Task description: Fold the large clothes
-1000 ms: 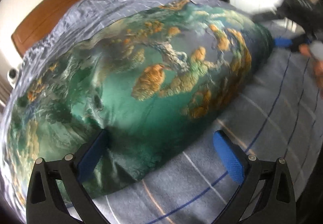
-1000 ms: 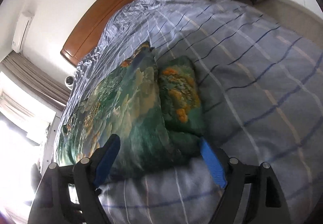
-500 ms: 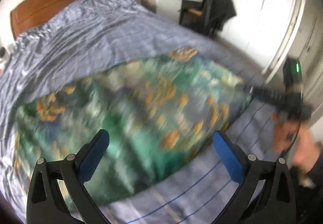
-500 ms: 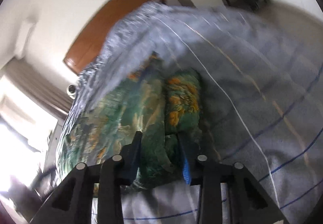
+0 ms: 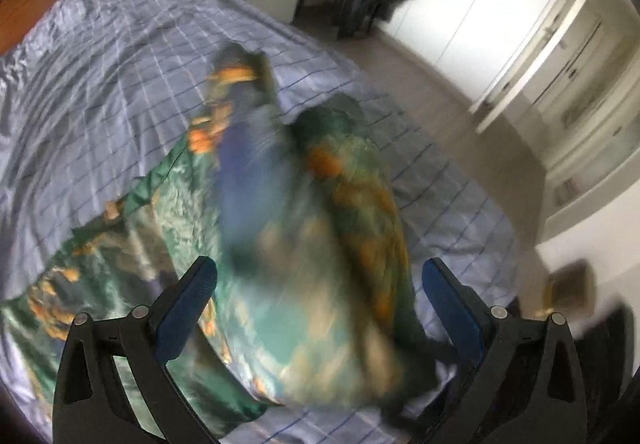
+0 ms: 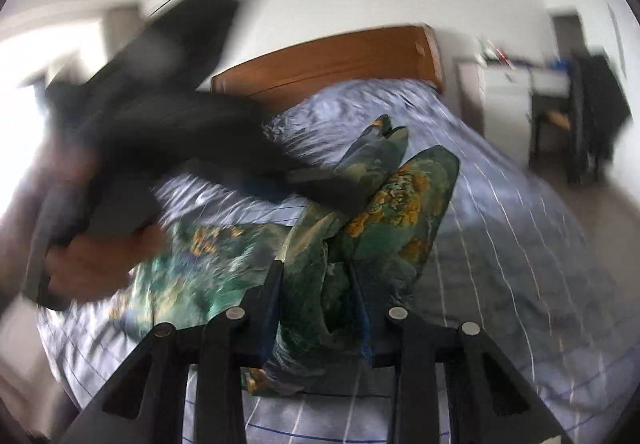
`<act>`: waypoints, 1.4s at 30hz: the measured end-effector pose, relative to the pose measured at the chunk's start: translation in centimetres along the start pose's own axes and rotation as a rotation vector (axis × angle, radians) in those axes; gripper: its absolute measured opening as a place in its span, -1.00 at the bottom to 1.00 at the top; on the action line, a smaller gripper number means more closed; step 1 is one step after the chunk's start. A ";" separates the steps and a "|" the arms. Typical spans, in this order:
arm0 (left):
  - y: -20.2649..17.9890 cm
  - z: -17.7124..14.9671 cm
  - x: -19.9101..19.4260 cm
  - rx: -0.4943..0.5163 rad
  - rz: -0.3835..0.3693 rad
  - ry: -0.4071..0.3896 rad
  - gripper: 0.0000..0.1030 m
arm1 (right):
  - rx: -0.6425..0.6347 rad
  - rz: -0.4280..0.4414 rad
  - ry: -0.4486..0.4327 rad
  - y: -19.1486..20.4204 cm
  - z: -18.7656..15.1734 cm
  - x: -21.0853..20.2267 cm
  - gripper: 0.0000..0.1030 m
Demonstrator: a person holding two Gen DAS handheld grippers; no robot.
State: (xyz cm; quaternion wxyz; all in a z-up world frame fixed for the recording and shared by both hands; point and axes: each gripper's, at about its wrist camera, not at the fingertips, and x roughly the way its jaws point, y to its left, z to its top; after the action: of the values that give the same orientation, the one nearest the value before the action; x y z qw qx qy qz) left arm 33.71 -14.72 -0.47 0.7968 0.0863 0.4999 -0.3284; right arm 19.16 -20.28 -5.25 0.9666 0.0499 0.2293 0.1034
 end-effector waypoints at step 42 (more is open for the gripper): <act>33.0 -25.1 -5.5 -0.651 0.001 -0.128 -0.24 | -0.303 0.259 0.484 14.7 -1.4 18.5 -0.03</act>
State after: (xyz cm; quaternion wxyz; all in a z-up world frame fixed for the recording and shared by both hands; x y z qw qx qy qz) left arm 33.68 24.72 -14.26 0.8124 -0.1933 0.5276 -0.1557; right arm 32.12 -1.82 -12.39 0.8592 -0.0922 0.4263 0.2675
